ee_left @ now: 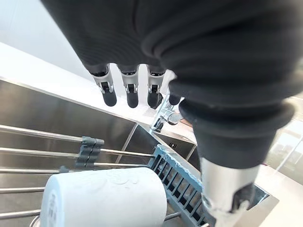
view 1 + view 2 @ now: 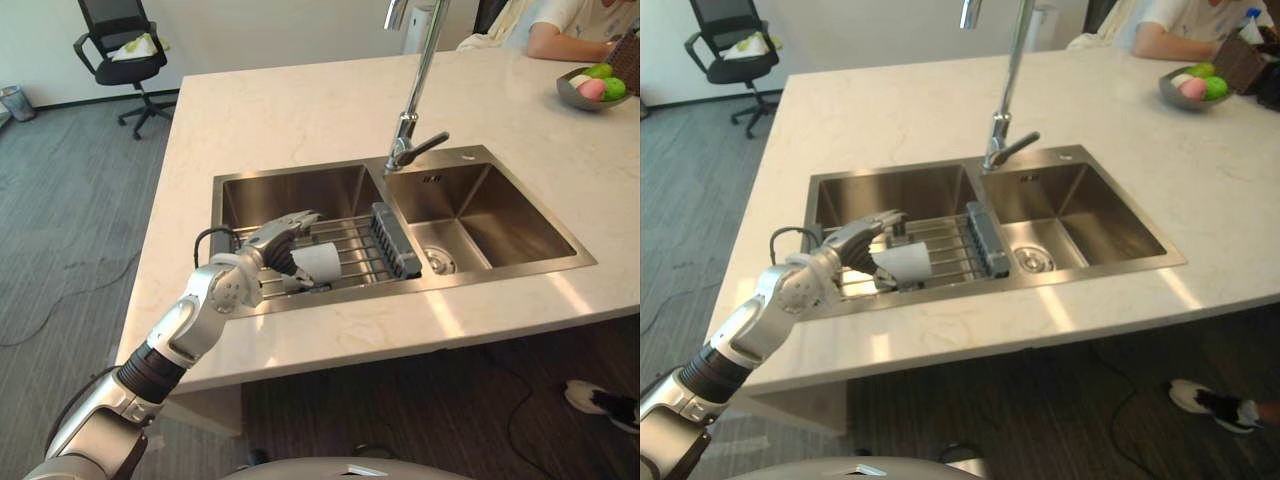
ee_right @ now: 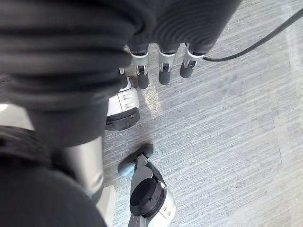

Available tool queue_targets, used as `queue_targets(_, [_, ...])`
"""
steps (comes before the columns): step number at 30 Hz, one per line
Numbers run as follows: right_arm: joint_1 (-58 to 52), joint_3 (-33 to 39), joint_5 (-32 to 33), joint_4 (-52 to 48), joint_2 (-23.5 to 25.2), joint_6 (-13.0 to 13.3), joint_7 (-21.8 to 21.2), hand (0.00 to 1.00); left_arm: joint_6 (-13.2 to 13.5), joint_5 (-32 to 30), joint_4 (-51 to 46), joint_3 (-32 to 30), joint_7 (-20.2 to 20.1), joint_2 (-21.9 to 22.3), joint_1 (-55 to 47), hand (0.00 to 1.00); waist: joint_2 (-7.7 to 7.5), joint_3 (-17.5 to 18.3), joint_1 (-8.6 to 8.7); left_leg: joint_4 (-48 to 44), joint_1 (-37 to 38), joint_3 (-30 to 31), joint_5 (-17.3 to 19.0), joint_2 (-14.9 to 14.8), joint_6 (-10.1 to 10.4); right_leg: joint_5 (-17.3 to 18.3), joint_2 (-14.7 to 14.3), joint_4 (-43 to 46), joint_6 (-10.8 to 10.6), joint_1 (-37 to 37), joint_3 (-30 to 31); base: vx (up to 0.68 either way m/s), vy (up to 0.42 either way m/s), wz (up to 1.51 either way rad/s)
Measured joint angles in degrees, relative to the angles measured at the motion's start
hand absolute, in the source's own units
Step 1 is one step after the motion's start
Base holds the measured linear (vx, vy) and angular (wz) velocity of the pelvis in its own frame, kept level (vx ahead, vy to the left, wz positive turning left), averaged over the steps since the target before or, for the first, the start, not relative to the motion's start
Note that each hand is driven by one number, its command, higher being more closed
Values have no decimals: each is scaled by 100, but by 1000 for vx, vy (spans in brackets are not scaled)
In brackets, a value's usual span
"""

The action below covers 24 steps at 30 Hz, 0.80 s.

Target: Walk over to the sink, pick up the cup, carry it to the dishwasher, place the cup inside the dishwasher, then close the dishwasher door

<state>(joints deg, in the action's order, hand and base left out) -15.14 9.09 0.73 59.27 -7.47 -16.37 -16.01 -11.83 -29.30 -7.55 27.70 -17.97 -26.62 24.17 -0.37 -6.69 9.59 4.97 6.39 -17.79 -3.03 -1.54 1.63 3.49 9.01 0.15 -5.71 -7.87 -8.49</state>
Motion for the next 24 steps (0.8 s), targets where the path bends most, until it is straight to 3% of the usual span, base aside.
queue_targets(7, [17,-209,-2,-133,-45,-103,3,0,-341,30,226,150,-126,-169,355,0,5,6,127,-3,-18,-111,28,-8,17,-87,-41,-114,50,-11,16,72,2,-6])
queue_targets(17, [-12,-279,-1,-426,-69,-374,1,0,-387,-33,493,381,-383,-137,380,0,29,11,285,2,68,-277,72,-38,46,-87,-53,-158,120,11,182,-32,-2,-10])
queue_targets(24, [4,-343,-2,-431,-134,-322,-3,0,-386,-133,495,521,-496,-28,306,0,37,12,278,2,51,-282,90,-34,53,-87,-55,-182,120,3,183,18,-1,0])
